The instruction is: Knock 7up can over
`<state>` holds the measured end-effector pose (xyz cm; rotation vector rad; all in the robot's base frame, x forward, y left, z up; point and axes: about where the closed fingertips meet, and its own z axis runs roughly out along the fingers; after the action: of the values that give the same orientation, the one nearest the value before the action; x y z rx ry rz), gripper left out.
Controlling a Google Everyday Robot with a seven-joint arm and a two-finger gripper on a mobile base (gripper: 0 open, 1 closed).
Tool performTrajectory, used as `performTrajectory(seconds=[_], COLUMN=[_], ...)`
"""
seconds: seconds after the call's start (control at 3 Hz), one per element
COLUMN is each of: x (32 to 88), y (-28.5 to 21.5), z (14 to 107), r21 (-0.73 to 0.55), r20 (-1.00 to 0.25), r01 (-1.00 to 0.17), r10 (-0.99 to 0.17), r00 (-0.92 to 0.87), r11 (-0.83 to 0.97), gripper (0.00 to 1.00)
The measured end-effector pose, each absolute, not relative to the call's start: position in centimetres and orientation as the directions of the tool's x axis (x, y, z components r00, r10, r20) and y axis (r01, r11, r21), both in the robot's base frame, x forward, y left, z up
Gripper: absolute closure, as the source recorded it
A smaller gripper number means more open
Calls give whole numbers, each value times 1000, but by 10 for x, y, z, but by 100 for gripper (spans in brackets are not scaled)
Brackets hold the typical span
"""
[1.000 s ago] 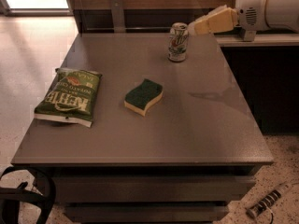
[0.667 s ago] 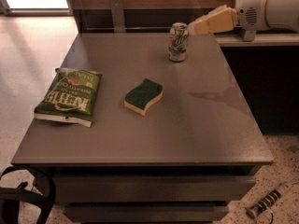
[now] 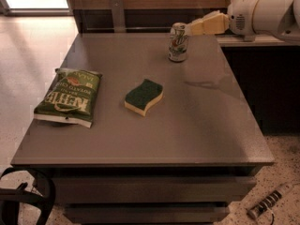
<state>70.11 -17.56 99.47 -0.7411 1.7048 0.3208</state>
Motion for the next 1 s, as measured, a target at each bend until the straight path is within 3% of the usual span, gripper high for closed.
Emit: performTrajectory(seconds=[1.0], x=[757], y=[-189], z=[942], r21=[-125], r20=[-967], r01=[-674], r10=[-240], r00=[-80], r11=[728], gripper=[0])
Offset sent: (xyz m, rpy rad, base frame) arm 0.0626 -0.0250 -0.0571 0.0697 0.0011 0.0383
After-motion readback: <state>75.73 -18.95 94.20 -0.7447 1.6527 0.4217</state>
